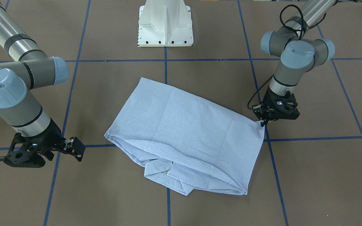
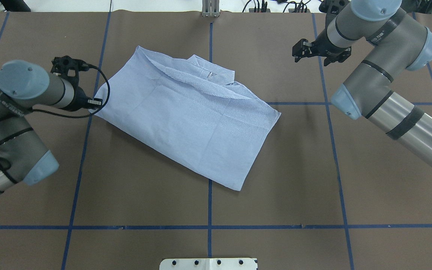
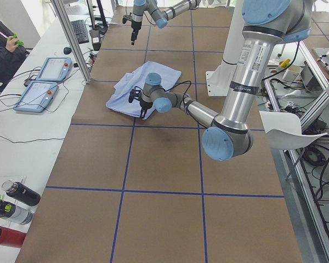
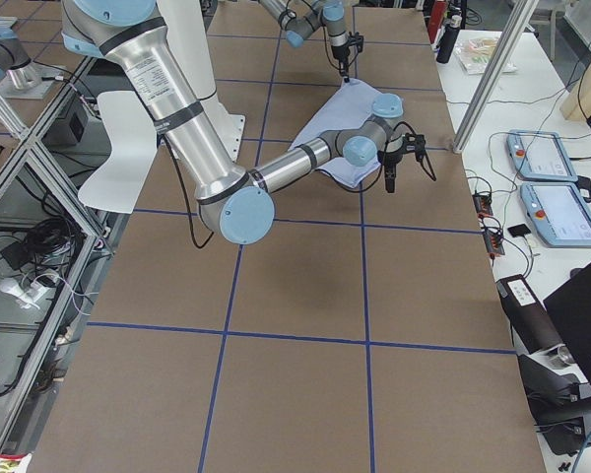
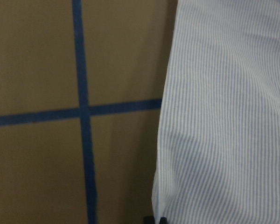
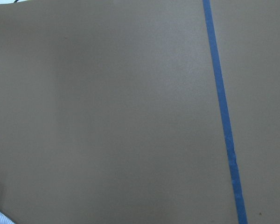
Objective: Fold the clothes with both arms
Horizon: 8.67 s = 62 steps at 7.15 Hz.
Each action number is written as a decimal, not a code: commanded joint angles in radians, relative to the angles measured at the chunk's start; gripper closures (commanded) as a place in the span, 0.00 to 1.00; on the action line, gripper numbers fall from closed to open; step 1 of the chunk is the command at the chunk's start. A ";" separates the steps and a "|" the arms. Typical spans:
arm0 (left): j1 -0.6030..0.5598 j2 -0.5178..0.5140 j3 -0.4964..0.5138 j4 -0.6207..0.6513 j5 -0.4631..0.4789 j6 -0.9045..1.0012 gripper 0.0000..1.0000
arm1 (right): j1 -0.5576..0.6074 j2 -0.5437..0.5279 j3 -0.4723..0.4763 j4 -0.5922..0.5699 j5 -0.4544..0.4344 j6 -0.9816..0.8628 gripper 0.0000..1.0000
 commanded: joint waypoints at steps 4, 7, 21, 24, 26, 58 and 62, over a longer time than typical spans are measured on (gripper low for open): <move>-0.173 -0.427 0.656 -0.079 0.008 0.200 1.00 | -0.003 0.007 0.003 0.000 0.000 0.004 0.00; -0.206 -0.393 0.668 -0.265 0.001 0.203 0.01 | -0.012 0.022 0.001 -0.009 -0.002 0.017 0.00; -0.295 -0.187 0.407 -0.272 -0.222 0.283 0.00 | -0.464 0.130 0.107 -0.210 -0.328 0.814 0.29; -0.295 -0.173 0.396 -0.272 -0.222 0.283 0.00 | -0.515 0.128 0.100 -0.207 -0.405 0.826 0.32; -0.295 -0.173 0.395 -0.272 -0.222 0.283 0.00 | -0.517 0.128 0.095 -0.207 -0.440 0.818 0.38; 0.682 0.177 -0.374 -0.266 0.358 -1.208 0.35 | -0.727 -0.142 0.587 -0.308 -0.629 0.927 1.00; 0.656 0.178 -0.337 -0.261 0.357 -1.191 0.41 | -0.727 -0.145 0.592 -0.308 -0.629 0.927 1.00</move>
